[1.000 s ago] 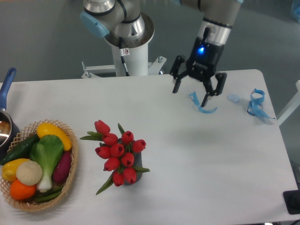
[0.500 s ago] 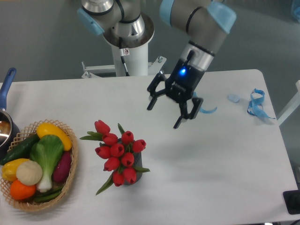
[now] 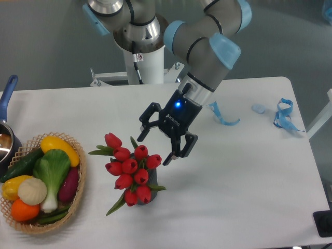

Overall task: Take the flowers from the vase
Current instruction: 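Lower the gripper around the tulip stems and close on them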

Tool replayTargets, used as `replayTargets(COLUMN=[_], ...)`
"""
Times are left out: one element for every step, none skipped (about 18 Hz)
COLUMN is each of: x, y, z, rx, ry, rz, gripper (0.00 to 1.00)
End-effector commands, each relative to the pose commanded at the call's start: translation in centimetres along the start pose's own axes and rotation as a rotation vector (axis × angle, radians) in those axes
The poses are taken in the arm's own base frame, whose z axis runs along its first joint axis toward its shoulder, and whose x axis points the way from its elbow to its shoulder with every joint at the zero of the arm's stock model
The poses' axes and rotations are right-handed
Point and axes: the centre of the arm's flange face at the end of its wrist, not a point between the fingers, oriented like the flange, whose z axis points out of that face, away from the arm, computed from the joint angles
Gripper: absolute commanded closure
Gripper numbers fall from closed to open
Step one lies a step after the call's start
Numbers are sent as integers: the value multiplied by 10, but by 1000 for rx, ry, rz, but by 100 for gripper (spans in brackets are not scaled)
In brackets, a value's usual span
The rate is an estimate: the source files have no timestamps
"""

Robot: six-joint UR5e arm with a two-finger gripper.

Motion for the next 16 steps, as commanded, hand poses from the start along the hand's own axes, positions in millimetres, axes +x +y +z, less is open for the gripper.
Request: replayTargets(x=[-1, 0, 0, 0, 1, 2, 1, -1, -3, -4, -6, -8, -8, -9, -12, -13], y=[0, -3, -3, -2, -3, -7, -5, -7, -6, -2, 0, 0, -4, -5, -5, -6], z=[3, 7, 12, 15, 18, 21, 26, 26, 27, 30, 32, 33, 36, 38, 39, 39], rx=[0, -1, -2, -2, -3, -3, -3, -2, -3, -5, -5, -5, -4, -4, -1, 0], ry=[5, 10, 20, 25, 30, 33, 37, 35, 35, 39, 39, 41, 44, 47, 47, 47], rz=[1, 7, 9, 7, 8, 19, 22, 26, 25, 20, 18, 19, 27, 29, 30, 32], gripper=[0, 0, 0, 0, 0, 0, 0, 0, 0, 0, 0, 0, 0, 0, 0, 0])
